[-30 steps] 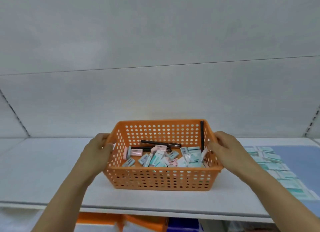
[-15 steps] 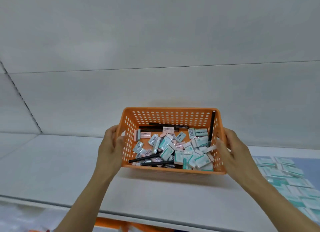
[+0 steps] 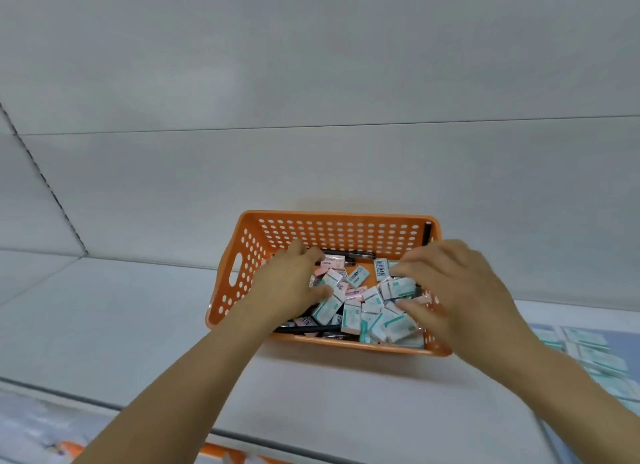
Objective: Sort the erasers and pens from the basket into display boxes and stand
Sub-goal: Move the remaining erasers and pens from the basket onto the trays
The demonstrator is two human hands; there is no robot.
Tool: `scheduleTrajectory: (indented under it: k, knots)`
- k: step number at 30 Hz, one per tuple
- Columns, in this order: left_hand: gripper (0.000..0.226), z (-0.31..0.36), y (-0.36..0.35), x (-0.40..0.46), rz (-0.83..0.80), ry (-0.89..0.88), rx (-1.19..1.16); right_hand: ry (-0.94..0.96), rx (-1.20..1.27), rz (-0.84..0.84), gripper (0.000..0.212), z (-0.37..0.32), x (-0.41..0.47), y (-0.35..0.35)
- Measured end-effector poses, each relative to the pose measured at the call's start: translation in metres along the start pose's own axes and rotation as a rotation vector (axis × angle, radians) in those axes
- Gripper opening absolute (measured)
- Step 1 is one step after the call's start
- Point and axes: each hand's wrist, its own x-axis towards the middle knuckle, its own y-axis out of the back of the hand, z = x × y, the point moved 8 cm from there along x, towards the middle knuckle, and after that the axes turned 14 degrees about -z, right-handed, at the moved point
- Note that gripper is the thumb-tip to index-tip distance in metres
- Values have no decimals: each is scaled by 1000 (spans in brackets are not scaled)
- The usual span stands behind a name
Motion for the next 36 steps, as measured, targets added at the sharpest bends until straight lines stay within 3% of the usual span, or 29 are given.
scheduleTrajectory:
  k: [2,4,6,8,21,26,36]
  knots:
    - [72,-1,-12,12,-119,18,44,128,-157,-351,51,-18,17,-21]
    - [83,-2,-20,17,-205,12,36,116,-236,-650,48,-17,25,-50]
    - [86,-1,-22,19,-247,-8,49,120,-271,-806,34,-18,29,-69]
    - [79,3,-20,18,-234,-46,61,98,-224,-839,25,-18,33,-76]
    - [39,3,-10,10,-212,-159,-137,20,-239,-1001,24,-28,41,-83]
    - [32,-16,-10,7,-234,-155,-428,-81,9,-776,23,-26,53,-59]
    - [21,-40,16,-15,-79,-155,-949,-410,922,-210,17,-12,37,-22]
